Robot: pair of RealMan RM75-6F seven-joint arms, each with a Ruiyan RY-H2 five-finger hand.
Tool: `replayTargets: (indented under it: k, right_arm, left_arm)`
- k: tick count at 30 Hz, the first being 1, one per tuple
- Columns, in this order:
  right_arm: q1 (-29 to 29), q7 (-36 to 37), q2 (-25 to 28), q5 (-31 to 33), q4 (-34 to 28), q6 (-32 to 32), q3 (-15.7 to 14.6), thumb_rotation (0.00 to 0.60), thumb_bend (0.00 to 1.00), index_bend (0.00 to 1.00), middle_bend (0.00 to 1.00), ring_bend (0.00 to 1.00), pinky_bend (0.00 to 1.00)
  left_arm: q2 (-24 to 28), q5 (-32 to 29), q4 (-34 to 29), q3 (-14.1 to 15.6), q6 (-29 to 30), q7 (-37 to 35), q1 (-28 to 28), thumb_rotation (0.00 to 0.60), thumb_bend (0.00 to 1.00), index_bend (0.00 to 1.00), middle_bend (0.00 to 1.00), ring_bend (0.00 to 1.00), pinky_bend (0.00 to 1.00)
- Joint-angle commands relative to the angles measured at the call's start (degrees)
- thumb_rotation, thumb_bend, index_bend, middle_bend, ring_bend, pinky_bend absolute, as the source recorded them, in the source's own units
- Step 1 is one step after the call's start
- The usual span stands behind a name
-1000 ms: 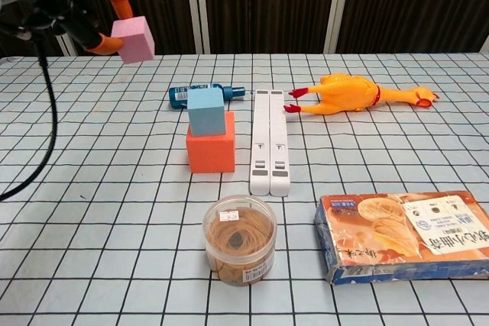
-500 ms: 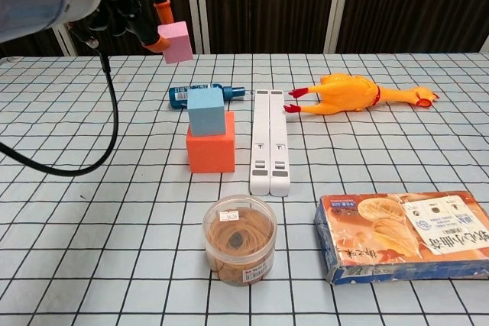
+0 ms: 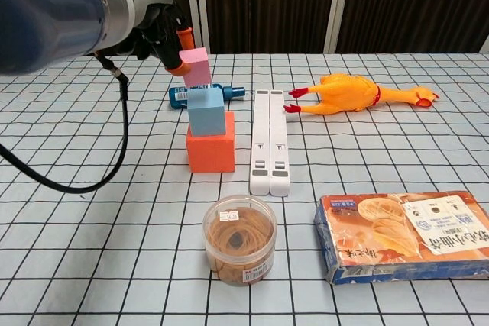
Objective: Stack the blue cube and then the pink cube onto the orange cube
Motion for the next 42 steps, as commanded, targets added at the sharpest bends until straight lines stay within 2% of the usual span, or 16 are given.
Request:
replayTargets:
  k: [1,22,35,42]
  right_arm:
    - [0.0,-0.1,0.0,0.1,0.0,0.0,0.0,0.6,0.06,0.09,0.06,0.16,0.29]
    - [0.0,0.1,0.1,0.3,0.0,-0.1,0.1,0.6,0.06,0.09,0.06,0.16,0.29]
    - [0.0,0.0,0.0,0.3,0.1,-0.1,0.1,0.6,0.06,0.09,0.06,0.16,0.29]
    - [0.0,-0.2,-0.1,0.4,0.1,-0.2,0.1,0.6,0.06,0.09,0.06,0.16,0.29]
  left_arm:
    - [0.3,-0.7,0.1,0.7,-0.5,-0.2,-0.3,0.6,0.41,0.4,0.87,0.76,0.83]
    - [0.7,-3.0,2.1,3.2,-1.6,-1.8,-2.8,0.6,0.41,0.39,0.87,0.76,0.83]
    - [1.2,-2.9,2.4,4.2,-0.1,-2.1,-3.6,0.6,0.41,0.39,0.87,0.76,0.83]
    - [1.2,-3.3,3.2,5.0,-1.4,-2.8,-3.7,0.6,0.41,0.38,0.87,0.75,0.82]
